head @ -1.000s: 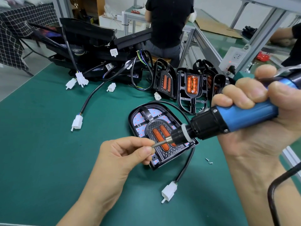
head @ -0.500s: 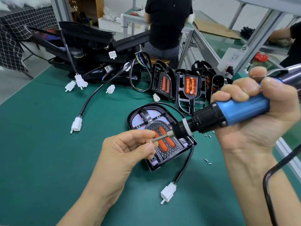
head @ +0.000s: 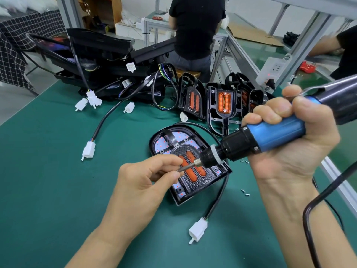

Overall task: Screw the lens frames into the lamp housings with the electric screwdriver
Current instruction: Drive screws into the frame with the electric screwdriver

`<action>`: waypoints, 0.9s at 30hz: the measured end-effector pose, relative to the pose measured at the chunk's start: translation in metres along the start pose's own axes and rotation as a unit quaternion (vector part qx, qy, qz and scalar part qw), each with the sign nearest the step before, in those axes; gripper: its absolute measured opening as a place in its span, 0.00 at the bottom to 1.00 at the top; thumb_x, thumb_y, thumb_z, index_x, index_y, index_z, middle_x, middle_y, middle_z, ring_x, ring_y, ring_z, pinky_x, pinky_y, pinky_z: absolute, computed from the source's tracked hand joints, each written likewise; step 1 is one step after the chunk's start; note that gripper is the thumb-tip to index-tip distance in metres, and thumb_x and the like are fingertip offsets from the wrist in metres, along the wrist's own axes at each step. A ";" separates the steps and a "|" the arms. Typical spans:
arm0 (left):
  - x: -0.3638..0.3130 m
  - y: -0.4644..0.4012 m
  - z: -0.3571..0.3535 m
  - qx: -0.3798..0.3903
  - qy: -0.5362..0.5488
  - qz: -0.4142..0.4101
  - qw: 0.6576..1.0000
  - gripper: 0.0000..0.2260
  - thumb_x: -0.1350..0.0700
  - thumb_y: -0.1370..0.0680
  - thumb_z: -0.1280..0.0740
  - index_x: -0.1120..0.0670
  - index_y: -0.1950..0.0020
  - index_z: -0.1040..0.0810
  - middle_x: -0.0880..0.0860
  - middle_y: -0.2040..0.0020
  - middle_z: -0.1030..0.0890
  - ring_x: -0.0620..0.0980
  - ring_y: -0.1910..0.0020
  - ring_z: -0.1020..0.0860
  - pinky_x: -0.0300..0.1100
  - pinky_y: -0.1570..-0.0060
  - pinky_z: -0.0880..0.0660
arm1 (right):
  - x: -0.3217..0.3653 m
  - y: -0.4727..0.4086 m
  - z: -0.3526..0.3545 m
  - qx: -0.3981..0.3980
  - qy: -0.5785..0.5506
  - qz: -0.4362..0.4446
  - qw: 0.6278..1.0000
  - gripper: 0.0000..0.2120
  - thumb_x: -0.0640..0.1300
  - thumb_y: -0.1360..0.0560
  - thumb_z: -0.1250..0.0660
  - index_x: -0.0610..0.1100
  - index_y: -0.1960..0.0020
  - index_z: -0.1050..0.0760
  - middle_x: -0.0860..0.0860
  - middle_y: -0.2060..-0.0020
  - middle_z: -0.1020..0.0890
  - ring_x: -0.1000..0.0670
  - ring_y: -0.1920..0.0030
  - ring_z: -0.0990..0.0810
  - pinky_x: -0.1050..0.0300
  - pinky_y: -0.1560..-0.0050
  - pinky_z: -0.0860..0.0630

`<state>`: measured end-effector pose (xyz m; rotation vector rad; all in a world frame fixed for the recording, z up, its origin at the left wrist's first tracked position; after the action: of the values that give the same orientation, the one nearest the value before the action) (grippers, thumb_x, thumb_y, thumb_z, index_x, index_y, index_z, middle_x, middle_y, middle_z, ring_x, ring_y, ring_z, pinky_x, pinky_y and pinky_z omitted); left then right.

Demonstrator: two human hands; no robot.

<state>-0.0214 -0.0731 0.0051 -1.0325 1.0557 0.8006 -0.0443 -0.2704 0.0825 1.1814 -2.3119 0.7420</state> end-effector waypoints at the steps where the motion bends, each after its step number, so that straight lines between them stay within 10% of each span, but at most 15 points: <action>1: -0.003 0.000 0.001 -0.004 -0.029 -0.021 0.999 0.10 0.60 0.31 0.30 0.45 0.56 0.17 0.43 0.62 0.16 0.43 0.62 0.18 0.31 0.58 0.24 | 0.000 0.001 0.003 -0.014 0.001 0.005 1.000 0.07 0.41 0.32 0.44 0.45 0.61 0.28 0.55 0.76 0.30 0.56 0.76 0.31 0.63 0.68 0.29; 15: 0.008 -0.001 -0.001 -0.011 0.019 0.028 0.999 0.21 0.64 0.33 0.26 0.43 0.47 0.19 0.44 0.53 0.16 0.45 0.61 0.19 0.32 0.57 0.24 | 0.004 0.000 0.010 -0.026 0.015 0.017 0.999 0.06 0.41 0.33 0.43 0.45 0.60 0.29 0.54 0.75 0.30 0.55 0.75 0.31 0.63 0.68 0.29; 20: 0.023 0.004 0.011 0.046 -0.249 -0.049 0.966 0.22 0.62 0.36 0.30 0.47 0.44 0.20 0.38 0.39 0.24 0.43 0.38 0.30 0.39 0.36 0.36 | 0.001 0.001 0.006 0.014 0.055 -0.013 0.998 0.07 0.40 0.33 0.44 0.46 0.61 0.28 0.54 0.76 0.30 0.55 0.75 0.31 0.62 0.68 0.29; 27: 0.021 -0.006 -0.011 0.108 -0.421 -0.181 0.882 0.17 0.68 0.39 0.24 0.50 0.56 0.17 0.50 0.42 0.20 0.59 0.37 0.26 0.61 0.37 0.38 | -0.008 0.003 0.000 0.058 0.123 -0.027 0.990 0.07 0.37 0.35 0.44 0.44 0.60 0.30 0.53 0.77 0.29 0.54 0.76 0.31 0.62 0.68 0.29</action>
<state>-0.0126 -0.0845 -0.0149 -0.5516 0.1811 0.6921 -0.0430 -0.2642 0.0771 1.1275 -2.0510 0.9566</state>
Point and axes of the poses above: each hand's wrist, its own y-axis away from the middle knuckle, its own z-axis out of the back of the hand, x = y × z, the point moved 7 cm from there along -y, towards the middle knuckle
